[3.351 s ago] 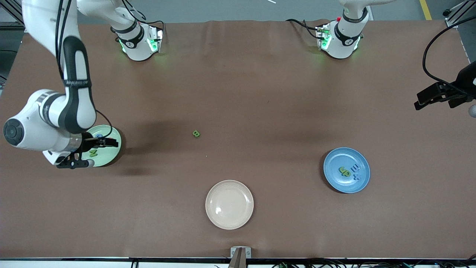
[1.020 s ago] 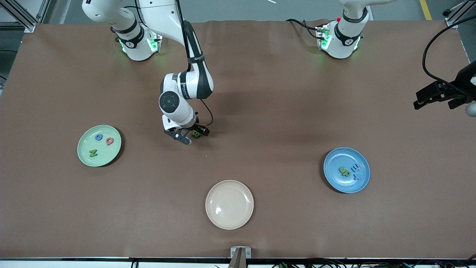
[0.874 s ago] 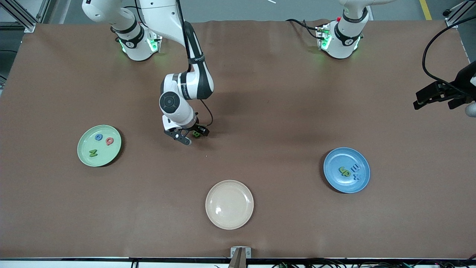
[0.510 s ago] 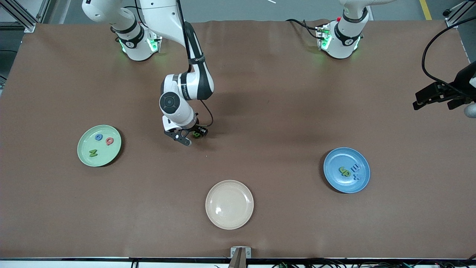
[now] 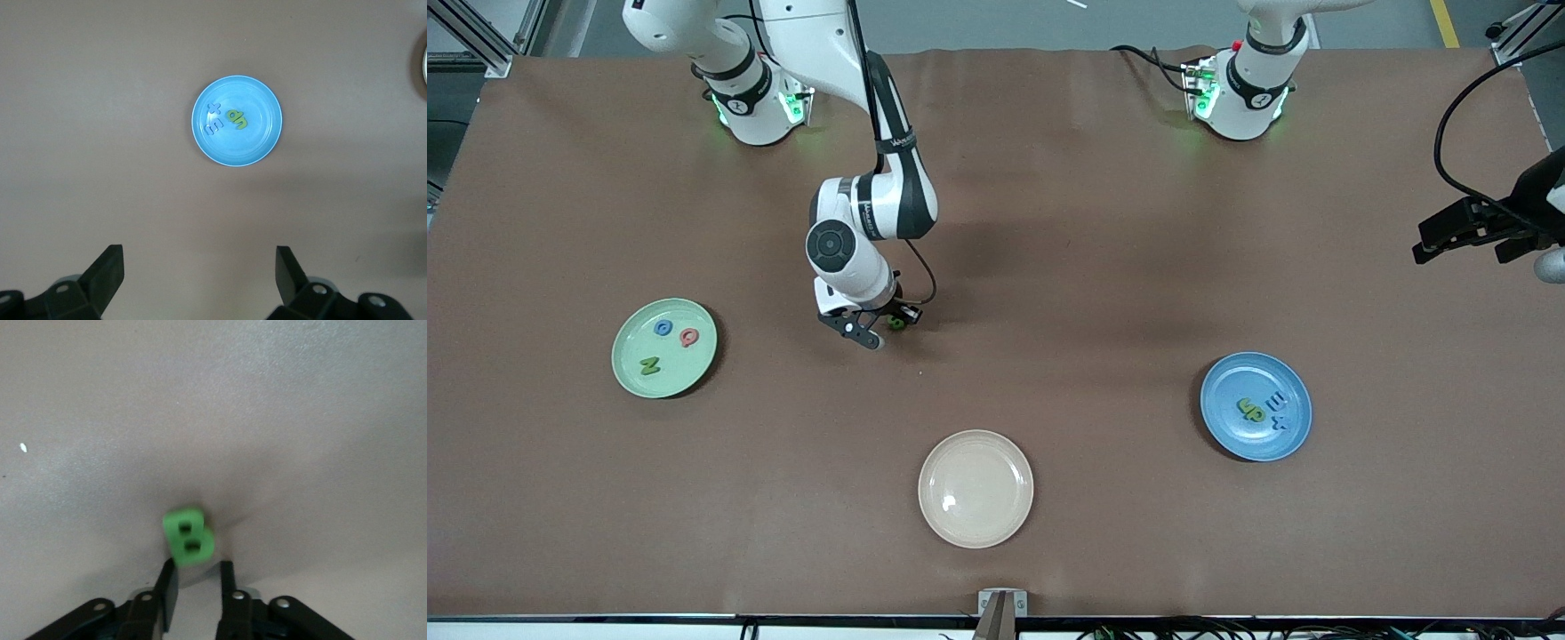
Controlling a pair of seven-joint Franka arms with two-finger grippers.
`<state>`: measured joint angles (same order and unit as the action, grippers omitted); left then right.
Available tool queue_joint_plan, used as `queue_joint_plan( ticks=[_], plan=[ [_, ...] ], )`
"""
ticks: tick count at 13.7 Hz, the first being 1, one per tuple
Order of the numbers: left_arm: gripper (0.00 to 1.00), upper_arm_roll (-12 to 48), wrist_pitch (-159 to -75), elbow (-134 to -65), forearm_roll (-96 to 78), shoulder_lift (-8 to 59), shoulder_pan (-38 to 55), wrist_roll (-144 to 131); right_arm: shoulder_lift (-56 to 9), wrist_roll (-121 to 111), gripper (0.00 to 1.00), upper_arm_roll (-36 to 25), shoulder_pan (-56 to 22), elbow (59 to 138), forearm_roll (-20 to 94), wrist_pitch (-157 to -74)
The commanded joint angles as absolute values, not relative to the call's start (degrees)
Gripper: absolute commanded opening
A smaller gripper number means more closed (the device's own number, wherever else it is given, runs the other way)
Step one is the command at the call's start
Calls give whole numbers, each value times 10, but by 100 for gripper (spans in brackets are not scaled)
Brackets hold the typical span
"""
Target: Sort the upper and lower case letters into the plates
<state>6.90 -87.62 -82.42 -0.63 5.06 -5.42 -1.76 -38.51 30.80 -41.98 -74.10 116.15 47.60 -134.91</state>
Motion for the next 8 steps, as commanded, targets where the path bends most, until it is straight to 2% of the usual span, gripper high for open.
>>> queue_joint_plan(
  ticks=[1, 8],
  plan=[
    [100, 68, -876, -816, -11, 54, -53, -6, -397, 306, 20, -408, -731, 1158, 487, -1362],
    [100, 68, -876, -816, -11, 54, -53, -6, -394, 305, 19, -410, -731, 1158, 486, -1360]
  ],
)
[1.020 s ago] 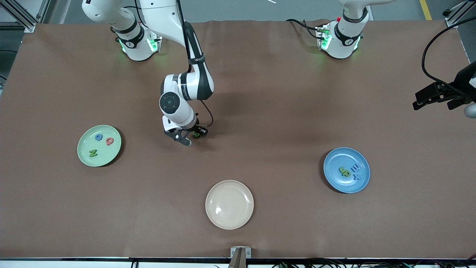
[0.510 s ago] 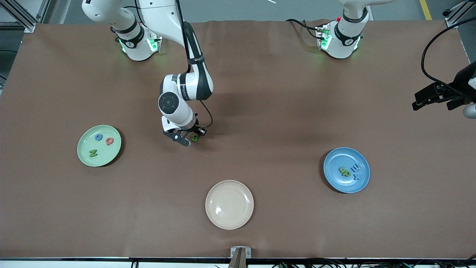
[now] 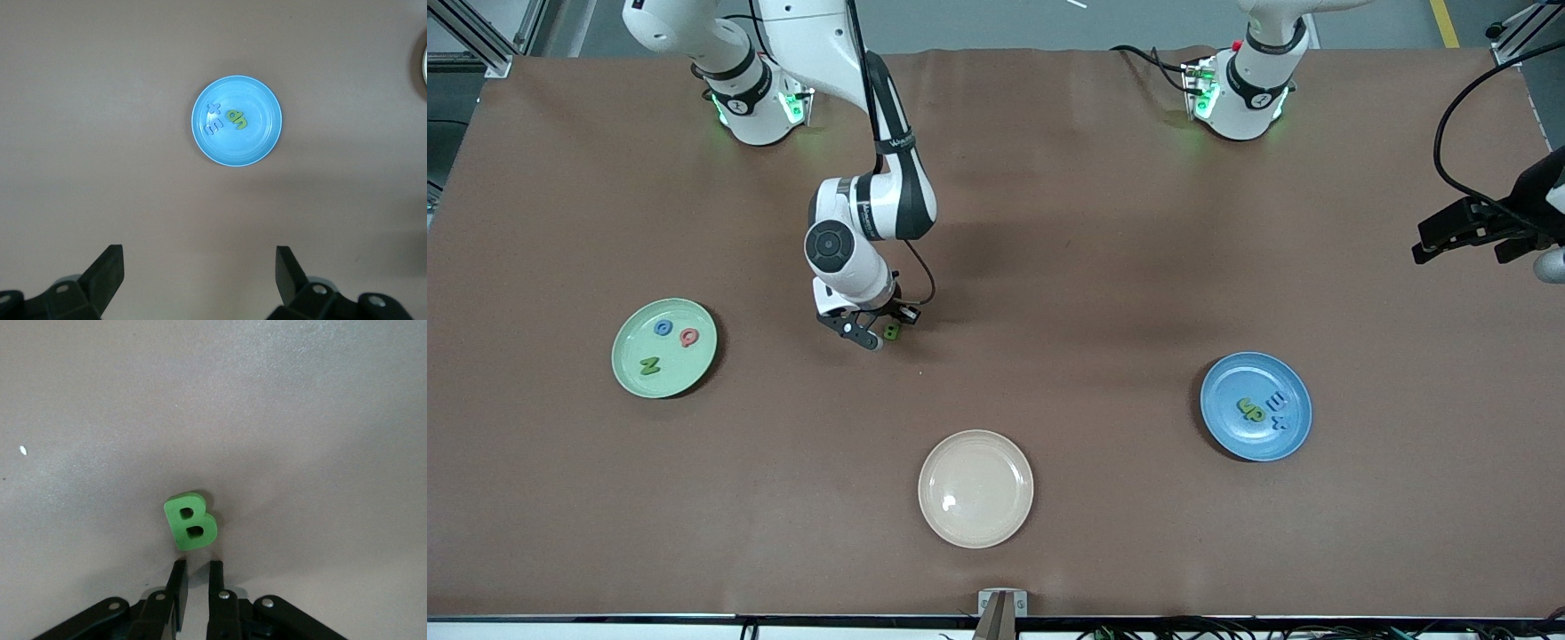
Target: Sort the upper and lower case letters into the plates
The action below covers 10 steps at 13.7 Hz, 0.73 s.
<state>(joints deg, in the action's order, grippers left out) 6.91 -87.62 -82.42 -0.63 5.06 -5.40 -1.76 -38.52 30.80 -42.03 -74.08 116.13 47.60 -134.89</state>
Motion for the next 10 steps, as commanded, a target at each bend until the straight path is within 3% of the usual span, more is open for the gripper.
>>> queue_joint_plan(
  ticks=[1, 3, 10],
  plan=[
    [100, 68, -876, -816, -11, 54, -53, -6, -395, 303, 23, -410, -731, 1158, 486, -1361],
    [100, 68, -876, -816, -11, 54, -53, -6, -395, 299, 27, -410, -724, 1158, 481, -1362],
    [100, 68, -878, -816, -11, 54, -53, -6, -396, 251, 28, -410, -691, 1154, 479, -1363]
  ],
)
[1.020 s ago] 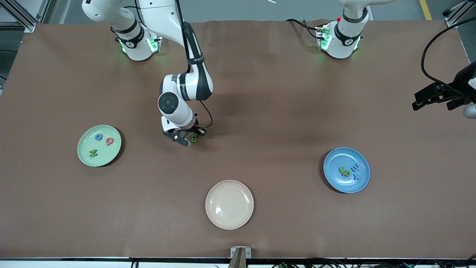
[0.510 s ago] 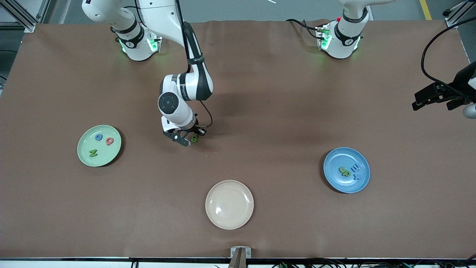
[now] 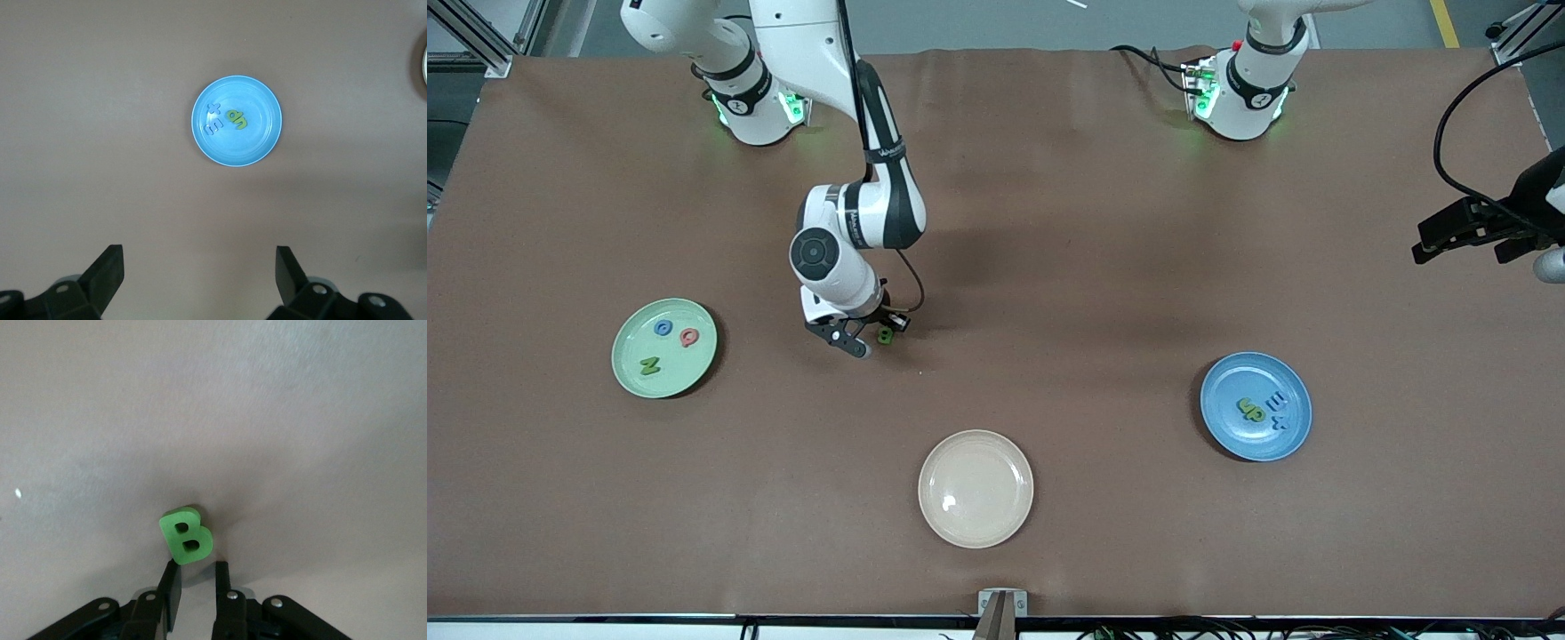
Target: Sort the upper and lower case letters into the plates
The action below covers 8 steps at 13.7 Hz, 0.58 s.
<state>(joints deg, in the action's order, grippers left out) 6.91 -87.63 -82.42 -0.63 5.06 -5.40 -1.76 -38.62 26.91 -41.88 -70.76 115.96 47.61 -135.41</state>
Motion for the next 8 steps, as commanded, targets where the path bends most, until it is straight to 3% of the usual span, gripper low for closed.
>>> queue_joint_plan(
  ticks=[1, 8],
  plan=[
    [100, 68, -878, -816, -11, 54, -53, -6, -397, 251, 28, -409, -690, 1153, 479, -1364],
    [100, 68, -879, -816, -11, 58, -53, -6, -408, 250, 43, -409, -680, 1136, 458, -1367]
  ],
)
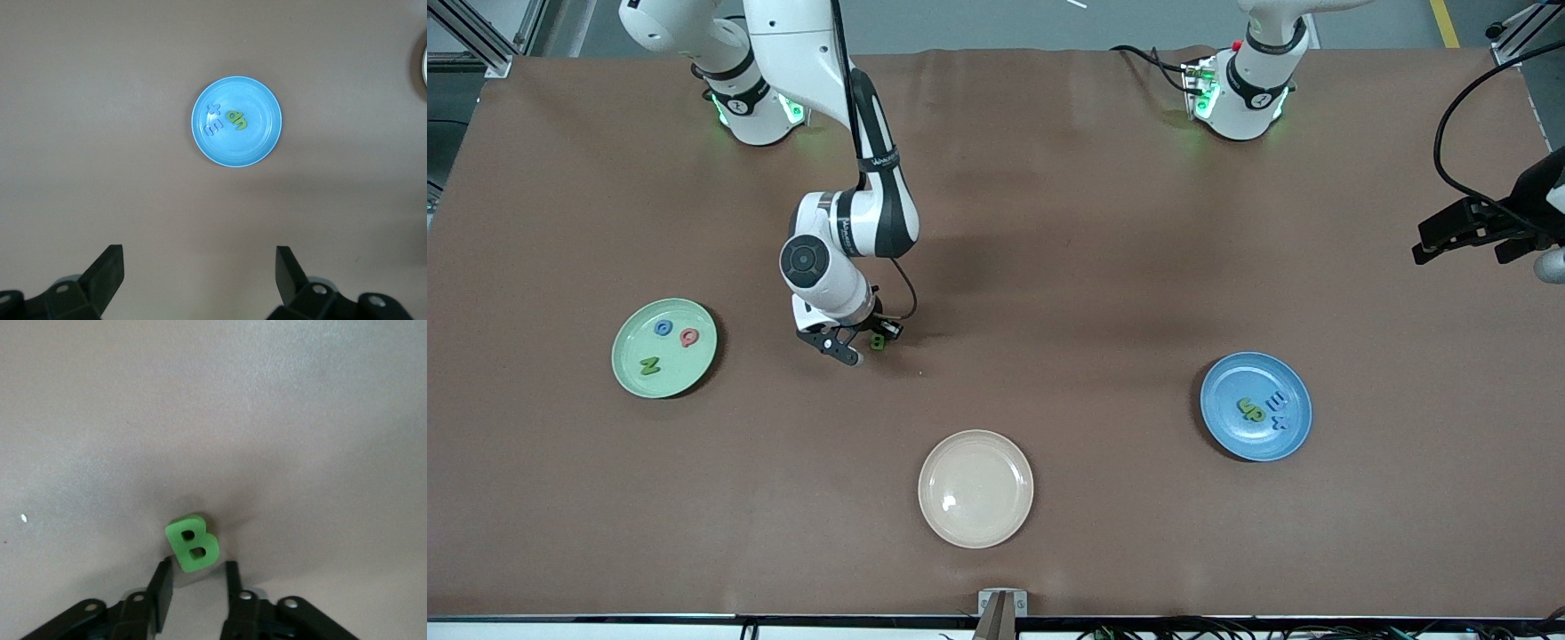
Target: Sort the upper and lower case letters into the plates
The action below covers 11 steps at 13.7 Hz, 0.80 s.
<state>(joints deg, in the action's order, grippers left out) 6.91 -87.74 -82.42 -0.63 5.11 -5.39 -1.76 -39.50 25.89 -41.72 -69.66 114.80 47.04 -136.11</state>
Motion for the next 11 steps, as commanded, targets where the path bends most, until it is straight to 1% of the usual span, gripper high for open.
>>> queue_joint_plan(
  ticks=[1, 4, 7, 8, 10, 11],
  plan=[
    [100, 68, -879, -816, -11, 58, -53, -6, -408, 247, 43, -409, -676, 1133, 449, -1367],
    [100, 68, -879, -816, -11, 58, -53, -6, -408, 214, 43, -408, -662, 1130, 435, -1367],
    [100, 68, -879, -816, -11, 59, -53, -6, -409, 209, 36, -407, -662, 1130, 435, -1367],
    [100, 68, -879, -816, -11, 59, -53, -6, -409, 209, 33, -407, -662, 1130, 436, -1367],
    [100, 68, -881, -816, -11, 59, -52, -7, -409, 208, 21, -407, -662, 1129, 436, -1367],
    [100, 68, -881, -816, -11, 59, -52, -7, -410, 208, 16, -407, -663, 1129, 437, -1367]
  ],
)
